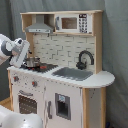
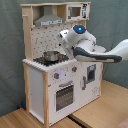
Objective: Play with the kitchen
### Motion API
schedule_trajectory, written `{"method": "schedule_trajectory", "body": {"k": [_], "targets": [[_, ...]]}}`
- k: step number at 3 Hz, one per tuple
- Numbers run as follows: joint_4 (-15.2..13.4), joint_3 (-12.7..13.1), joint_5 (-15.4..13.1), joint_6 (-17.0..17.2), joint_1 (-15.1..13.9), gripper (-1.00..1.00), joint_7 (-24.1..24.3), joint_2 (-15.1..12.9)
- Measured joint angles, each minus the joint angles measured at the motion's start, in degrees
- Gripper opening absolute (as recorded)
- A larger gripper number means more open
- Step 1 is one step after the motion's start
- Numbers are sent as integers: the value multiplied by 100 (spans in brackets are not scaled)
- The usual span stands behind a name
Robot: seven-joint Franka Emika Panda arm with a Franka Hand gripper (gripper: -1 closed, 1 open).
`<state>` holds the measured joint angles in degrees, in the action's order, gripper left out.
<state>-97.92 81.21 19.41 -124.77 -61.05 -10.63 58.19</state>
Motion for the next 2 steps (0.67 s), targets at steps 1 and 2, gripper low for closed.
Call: {"method": "schedule_trajectory", "body": {"k": [1,2], "targets": [[221,48,453,241,-210,100,-3,-104],[570,196,830,517,-475,100,1,-245]]}}
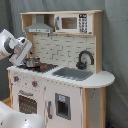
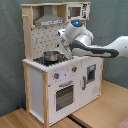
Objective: Play with the kitchen
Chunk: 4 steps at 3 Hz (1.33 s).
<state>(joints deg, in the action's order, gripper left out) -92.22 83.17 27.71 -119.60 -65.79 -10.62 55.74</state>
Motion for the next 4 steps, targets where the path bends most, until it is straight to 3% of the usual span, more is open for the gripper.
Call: {"method": "schedule_trajectory", "body": {"k": [2,4], "targets": [[664,314,489,504,-526,100,6,-170],[1329,630,785,1185,-1123,100,-8,-307]]}}
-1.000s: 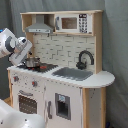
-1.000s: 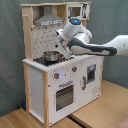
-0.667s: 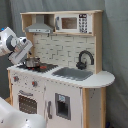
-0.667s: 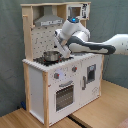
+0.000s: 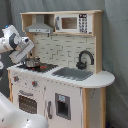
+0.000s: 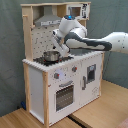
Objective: Play with the kitchen
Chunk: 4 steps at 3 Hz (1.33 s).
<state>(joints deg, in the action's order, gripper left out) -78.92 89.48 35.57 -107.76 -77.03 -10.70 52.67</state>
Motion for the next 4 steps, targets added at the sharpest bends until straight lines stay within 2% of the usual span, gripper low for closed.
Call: {"method": "schedule_trajectory", "body": {"k": [3,4], "targets": [[649,711,313,1225,-830,100,-186,-184],[983,952,397,1517,-1168,100,-245,-185]]}}
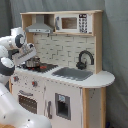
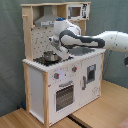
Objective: Play with the kitchen
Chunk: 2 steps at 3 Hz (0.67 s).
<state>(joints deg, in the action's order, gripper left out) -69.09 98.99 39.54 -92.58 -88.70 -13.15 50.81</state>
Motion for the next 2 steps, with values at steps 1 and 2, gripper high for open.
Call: {"method": "schedule_trajectory", "body": {"k": [1,2], "targets": [[347,231,35,291,-298,100,-12,-2],[821,116,3,684,-353,100,2,-100]]}}
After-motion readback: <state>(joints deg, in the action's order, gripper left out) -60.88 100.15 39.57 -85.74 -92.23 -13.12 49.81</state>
